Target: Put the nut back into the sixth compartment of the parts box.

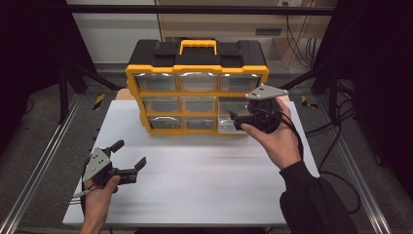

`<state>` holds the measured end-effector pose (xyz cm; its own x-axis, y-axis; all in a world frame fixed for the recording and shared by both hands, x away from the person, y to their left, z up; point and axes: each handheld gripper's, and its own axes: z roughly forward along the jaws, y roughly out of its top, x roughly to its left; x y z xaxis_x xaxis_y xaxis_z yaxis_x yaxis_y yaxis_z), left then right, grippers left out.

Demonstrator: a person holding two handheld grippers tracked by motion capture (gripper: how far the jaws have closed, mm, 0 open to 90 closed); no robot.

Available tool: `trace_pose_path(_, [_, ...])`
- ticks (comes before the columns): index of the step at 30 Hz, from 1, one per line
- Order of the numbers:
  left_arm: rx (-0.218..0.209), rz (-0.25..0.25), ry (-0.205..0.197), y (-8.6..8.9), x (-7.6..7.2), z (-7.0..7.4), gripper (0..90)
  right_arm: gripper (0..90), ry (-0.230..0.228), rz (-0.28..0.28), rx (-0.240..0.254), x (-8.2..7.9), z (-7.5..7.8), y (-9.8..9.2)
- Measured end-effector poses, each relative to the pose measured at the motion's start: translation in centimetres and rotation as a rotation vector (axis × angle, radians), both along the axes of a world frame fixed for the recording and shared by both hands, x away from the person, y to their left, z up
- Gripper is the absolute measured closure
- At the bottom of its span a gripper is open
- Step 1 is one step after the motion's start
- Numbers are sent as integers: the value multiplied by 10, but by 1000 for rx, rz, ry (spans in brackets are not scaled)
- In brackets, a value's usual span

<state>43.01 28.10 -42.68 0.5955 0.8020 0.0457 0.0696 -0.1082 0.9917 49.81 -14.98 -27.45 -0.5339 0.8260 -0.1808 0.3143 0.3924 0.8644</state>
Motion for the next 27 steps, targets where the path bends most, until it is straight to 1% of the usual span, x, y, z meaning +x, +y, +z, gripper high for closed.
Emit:
trace_pose_path(2, [-2,1,2,0,0,0,8,145,-18,-10,13,-5,-1,-3])
trace_pose_path(5, [-2,2,3,1,1,0,8,111,-35,-22,48,-11,-4,-7])
trace_pose_path(6, [-2,2,3,1,1,0,8,111,-35,-22,48,-11,-4,-7])
trace_pose_path(7, [-3,4,2,2,1,0,8,93,-40,-25,71,-13,-6,-9])
trace_pose_path(8, [-12,11,3,4,1,0,8,96,-52,-31,89,-16,-8,-11])
trace_pose_path(11, [-21,32,4,9,2,0,7,88,-87,-45,107,-23,-14,-14])
trace_pose_path(12, [-33,38,5,9,2,0,8,84,-88,-49,117,-25,-17,-14])
trace_pose_path(14, [-30,39,6,10,2,0,8,86,-88,-56,141,-30,-24,-16])
trace_pose_path(15, [-30,39,6,10,2,0,8,86,-88,-56,141,-30,-24,-16])
trace_pose_path(16, [-29,34,3,9,1,0,8,87,-90,-59,154,-32,-28,-17])
trace_pose_path(17, [-31,33,2,9,1,0,8,87,-106,-76,146,-37,-33,-18])
trace_pose_path(20, [-24,27,1,8,1,0,7,96,-117,-82,151,-45,-40,-20])
trace_pose_path(21, [-25,27,2,8,1,0,7,98,-127,-86,142,-48,-43,-21])
trace_pose_path(25, [-23,27,4,8,2,0,8,103,-139,-97,132,-53,-52,-23])
trace_pose_path(27, [-22,27,4,8,2,0,8,106,-142,-107,138,-53,-59,-24])
